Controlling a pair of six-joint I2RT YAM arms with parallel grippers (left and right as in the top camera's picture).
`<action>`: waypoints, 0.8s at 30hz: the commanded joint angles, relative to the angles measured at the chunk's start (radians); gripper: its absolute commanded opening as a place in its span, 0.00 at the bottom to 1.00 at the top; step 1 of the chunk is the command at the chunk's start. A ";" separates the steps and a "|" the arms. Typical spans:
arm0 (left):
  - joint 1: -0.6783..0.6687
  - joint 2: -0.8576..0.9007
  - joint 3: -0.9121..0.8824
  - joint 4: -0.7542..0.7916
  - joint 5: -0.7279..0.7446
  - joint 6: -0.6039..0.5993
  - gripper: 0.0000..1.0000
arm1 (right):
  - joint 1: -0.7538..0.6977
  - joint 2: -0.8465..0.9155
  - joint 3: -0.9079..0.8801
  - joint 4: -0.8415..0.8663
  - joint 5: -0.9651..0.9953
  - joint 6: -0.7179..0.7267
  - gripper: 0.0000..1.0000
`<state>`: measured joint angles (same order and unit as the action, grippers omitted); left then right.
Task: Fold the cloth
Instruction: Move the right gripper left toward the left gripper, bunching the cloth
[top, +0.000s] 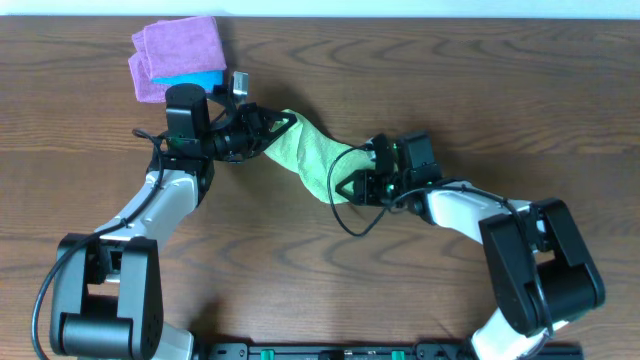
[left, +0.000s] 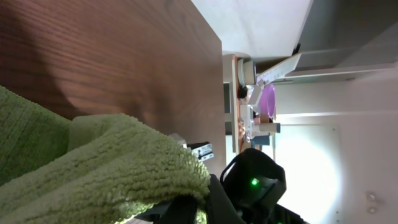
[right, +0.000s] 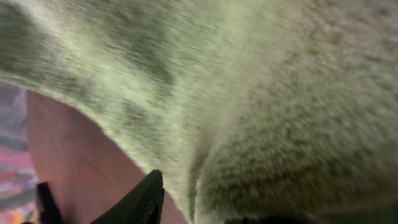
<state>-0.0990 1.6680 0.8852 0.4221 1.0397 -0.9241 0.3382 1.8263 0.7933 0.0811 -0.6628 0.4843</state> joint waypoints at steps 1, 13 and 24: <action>0.000 -0.006 0.016 0.000 0.007 -0.008 0.06 | 0.009 0.011 -0.005 0.042 -0.089 0.067 0.37; 0.000 -0.006 0.016 0.000 0.003 -0.008 0.06 | 0.019 0.011 -0.005 0.087 -0.187 0.132 0.37; 0.001 -0.006 0.016 0.000 -0.001 -0.008 0.06 | 0.100 0.011 -0.005 0.100 -0.210 0.151 0.37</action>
<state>-0.0990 1.6680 0.8852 0.4225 1.0397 -0.9375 0.4160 1.8263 0.7925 0.1730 -0.8444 0.6182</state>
